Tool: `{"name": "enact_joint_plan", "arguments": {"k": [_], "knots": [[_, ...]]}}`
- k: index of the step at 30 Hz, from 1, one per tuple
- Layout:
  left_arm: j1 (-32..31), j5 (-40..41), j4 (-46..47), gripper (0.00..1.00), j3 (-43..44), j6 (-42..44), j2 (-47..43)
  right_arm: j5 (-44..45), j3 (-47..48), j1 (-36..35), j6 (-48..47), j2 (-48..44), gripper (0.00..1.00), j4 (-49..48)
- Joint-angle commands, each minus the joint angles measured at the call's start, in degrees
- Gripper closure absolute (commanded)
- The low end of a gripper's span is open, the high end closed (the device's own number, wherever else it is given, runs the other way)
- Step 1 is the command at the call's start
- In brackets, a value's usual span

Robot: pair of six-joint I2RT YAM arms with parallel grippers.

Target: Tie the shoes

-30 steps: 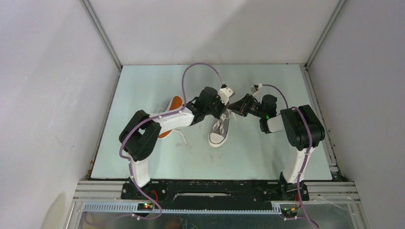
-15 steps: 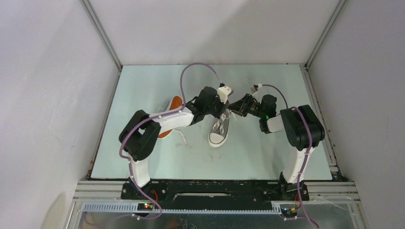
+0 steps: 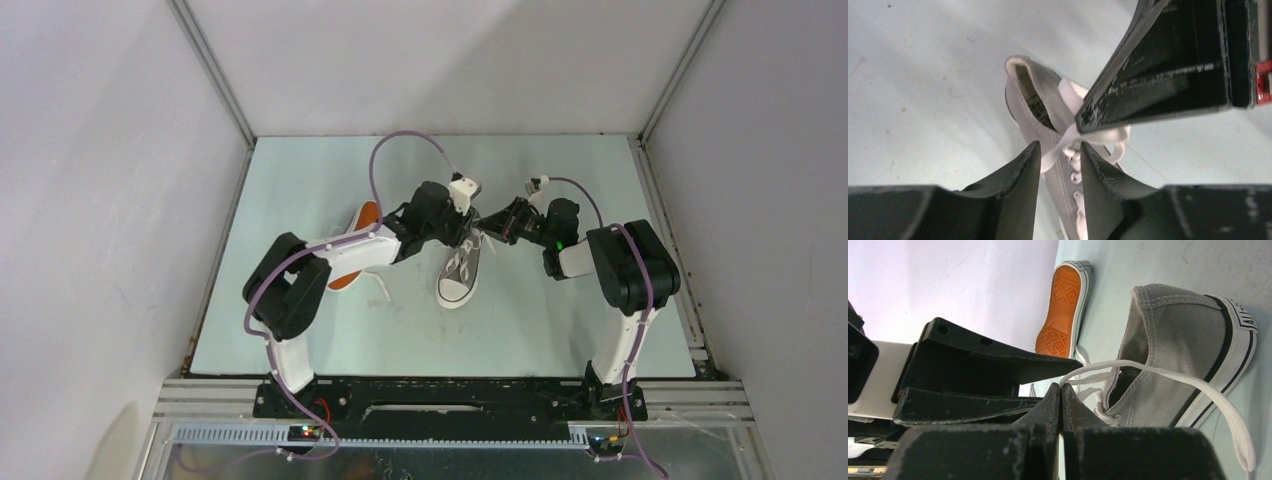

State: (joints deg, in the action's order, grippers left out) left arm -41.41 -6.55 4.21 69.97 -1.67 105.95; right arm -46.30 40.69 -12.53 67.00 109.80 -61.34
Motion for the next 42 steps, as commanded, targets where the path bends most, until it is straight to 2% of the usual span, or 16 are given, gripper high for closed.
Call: {"name": "enact_joint_plan", "arguments": {"k": [1, 3, 4, 6, 8, 9, 10, 11, 12, 13, 14, 16, 18, 26, 33, 42], "knots": [[0.94, 2.84, 3.61, 0.54, -4.06, -1.17, -7.75, -0.40, 0.53, -0.33, -1.61, -1.44, 1.00, -0.58], [1.51, 3.50, 4.10, 0.39, -5.73, -2.14, -10.40, -0.45, 0.53, -0.39, -2.00, -1.63, 1.00, -0.35], [1.82, 3.88, 4.34, 0.26, -6.47, -2.83, -11.79, -0.45, 0.53, -0.47, -2.26, -1.70, 1.00, -0.27], [3.65, 2.72, 5.09, 0.14, -7.19, -6.47, -13.04, -0.57, 0.53, -0.63, -2.68, -1.96, 1.00, -0.18], [7.12, 0.56, 5.82, 0.03, -6.93, -16.31, -12.61, -0.66, 0.53, -0.76, -3.09, -2.23, 1.00, 0.06], [10.47, -3.80, 5.53, 0.02, -6.55, -22.80, -10.90, -0.70, 0.53, -0.90, -3.18, -2.27, 1.00, 0.16], [14.14, -14.19, 8.58, 0.01, -5.84, -25.28, -9.51, -0.71, 0.53, -0.99, -3.39, -2.32, 1.00, 0.25], [15.64, -18.63, 11.06, 0.00, -5.79, -31.06, -6.81, -0.69, 0.53, -1.02, -3.51, -2.40, 1.00, 0.43], [17.41, -23.54, 14.99, 0.08, -6.01, -35.08, -5.93, -0.66, 0.53, -1.07, -3.65, -2.57, 1.00, 0.48], [17.76, -23.66, 14.88, 0.12, -5.78, -35.25, -5.45, -0.66, 0.53, -1.12, -3.77, -2.66, 1.00, 0.55], [17.52, -20.93, 9.42, 0.16, -3.89, -32.89, -5.51, -0.64, 0.53, -1.21, -4.06, -2.81, 1.00, 0.88], [16.58, -17.24, -0.94, 0.16, 1.58, -30.04, -4.55, -0.28, 0.53, -1.37, -4.65, -3.22, 1.00, 1.61], [16.46, -18.90, -8.82, 0.21, 7.80, -30.52, 0.18, -0.01, 0.53, -1.68, -5.39, -3.47, 1.00, 2.18], [13.72, -22.55, -27.73, 0.41, 25.71, -29.30, 10.72, 0.38, 0.53, -2.47, -7.03, -3.97, 1.00, 3.18], [10.15, -24.63, -43.12, 0.47, 41.44, -24.32, 19.41, 0.42, 0.53, -2.94, -7.88, -4.44, 1.00, 3.69], [8.30, -25.89, -55.96, 0.52, 53.52, -20.24, 26.73, 0.85, 0.53, -3.97, -9.94, -5.41, 1.00, 5.79]]}}
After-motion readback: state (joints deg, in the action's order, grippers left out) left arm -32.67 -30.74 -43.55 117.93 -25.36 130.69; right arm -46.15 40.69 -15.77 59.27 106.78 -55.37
